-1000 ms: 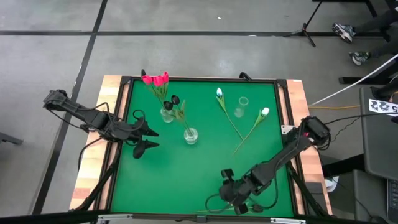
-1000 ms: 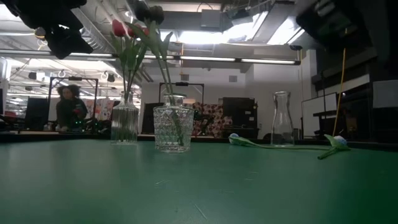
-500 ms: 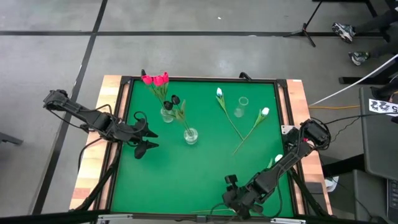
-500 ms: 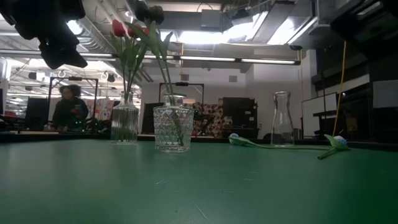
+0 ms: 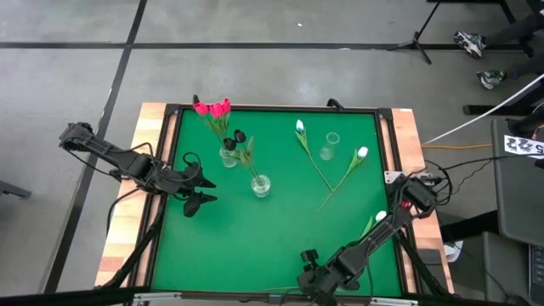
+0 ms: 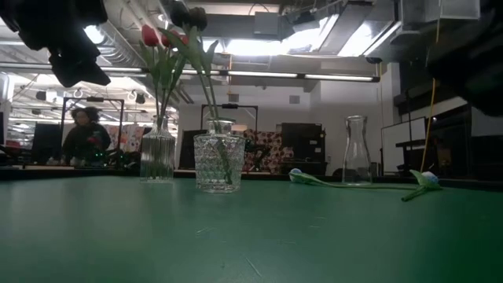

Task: Sort flowers into vase by color
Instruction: Put the black tulip into the middle transparent vase

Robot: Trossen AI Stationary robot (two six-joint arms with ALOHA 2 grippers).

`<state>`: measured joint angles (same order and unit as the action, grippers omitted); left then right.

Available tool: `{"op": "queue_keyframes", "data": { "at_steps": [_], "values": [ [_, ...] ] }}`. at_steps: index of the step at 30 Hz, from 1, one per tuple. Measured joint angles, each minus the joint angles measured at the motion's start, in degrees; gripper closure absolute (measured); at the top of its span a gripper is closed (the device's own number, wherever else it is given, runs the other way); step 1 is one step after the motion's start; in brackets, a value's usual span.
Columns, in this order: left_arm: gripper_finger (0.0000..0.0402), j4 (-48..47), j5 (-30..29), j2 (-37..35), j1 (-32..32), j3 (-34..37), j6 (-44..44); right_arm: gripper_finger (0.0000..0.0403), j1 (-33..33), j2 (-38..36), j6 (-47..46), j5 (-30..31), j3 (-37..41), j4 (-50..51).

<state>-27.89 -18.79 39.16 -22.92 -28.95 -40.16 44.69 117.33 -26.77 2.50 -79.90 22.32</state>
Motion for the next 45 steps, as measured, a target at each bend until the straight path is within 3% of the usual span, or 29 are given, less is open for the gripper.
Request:
{"op": "queue_keyframes", "data": {
  "at_steps": [10, 22, 26, 33, 39, 45],
  "values": [
    [0.0163, -0.05, -0.09, 0.00, -0.08, -0.02, -0.26, 0.0252, 1.39, 0.90, -7.36, 0.32, -1.09, 10.11],
    [0.0163, 0.12, -0.82, 0.00, -0.08, -0.02, -0.49, 0.0256, 4.59, 0.90, -13.20, 1.88, -1.09, 12.55],
    [0.0163, 0.25, -0.87, 0.00, -0.08, 0.00, -0.85, 0.0290, 4.46, 0.79, -13.46, 1.37, -1.11, 14.81],
    [0.0163, 0.23, -0.94, 0.00, -0.08, -0.02, -1.82, 0.0389, 4.43, 0.79, -13.43, 2.66, -1.04, 15.35],
    [0.0163, 0.28, -0.94, 0.00, -0.08, -0.02, -3.92, 0.0374, 4.33, 0.79, -15.51, 2.77, -1.06, 15.35],
    [0.0163, 3.07, 0.47, 0.00, -0.08, -0.02, -7.18, 0.0394, 2.12, 1.17, -12.92, 2.74, -5.09, 22.54]
  ]
}}
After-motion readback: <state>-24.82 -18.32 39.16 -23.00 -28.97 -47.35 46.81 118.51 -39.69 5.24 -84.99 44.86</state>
